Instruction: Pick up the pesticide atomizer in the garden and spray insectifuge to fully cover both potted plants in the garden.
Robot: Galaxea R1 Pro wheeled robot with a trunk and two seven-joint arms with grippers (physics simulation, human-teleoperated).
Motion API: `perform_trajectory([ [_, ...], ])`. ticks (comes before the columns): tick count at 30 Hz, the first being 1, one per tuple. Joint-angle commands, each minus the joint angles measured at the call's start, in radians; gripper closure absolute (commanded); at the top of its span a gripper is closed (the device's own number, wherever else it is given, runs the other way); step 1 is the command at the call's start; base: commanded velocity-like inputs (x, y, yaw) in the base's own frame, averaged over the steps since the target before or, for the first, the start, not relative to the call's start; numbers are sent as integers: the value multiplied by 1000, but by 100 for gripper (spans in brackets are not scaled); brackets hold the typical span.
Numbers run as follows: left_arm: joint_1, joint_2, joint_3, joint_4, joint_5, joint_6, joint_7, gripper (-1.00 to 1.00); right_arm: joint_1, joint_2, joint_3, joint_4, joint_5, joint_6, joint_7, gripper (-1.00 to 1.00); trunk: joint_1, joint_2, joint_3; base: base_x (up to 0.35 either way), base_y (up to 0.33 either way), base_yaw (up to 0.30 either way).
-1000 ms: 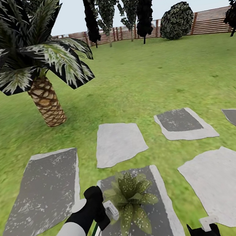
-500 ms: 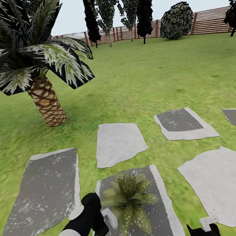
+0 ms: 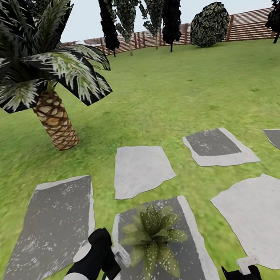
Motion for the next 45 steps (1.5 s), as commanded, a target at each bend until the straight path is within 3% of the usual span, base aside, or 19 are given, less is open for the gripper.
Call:
perform_trajectory([
  [1,0,1,-1,4,-6,6,-5,100,0,0,-8,0,2,-3,7,-100,0,0,-1,0,0,0],
  [17,8,2,0,12,-5,5,-2,100,-1,0,-8,1,2,-3,7,-100,0,0,-1,54,134,-116],
  [22,45,13,3,10,-4,3,47,100,0,0,-8,2,2,-3,7,-100,0,0,-1,0,1,-4],
  [27,46,3,4,0,-3,4,54,100,0,0,-8,2,2,-3,7,-100,0,0,-1,0,0,0],
  [33,37,-4,0,-3,67,5,54,100,0,0,-8,2,2,-3,7,-100,0,0,-1,87,52,0],
  [41,44,8,6,6,74,-6,55,100,0,0,-8,2,2,-3,7,-100,0,0,-1,137,94,0],
  [45,48,10,46,14,73,-74,56,100,-1,0,-8,2,2,-3,7,-100,0,0,-1,3,2,0],
])
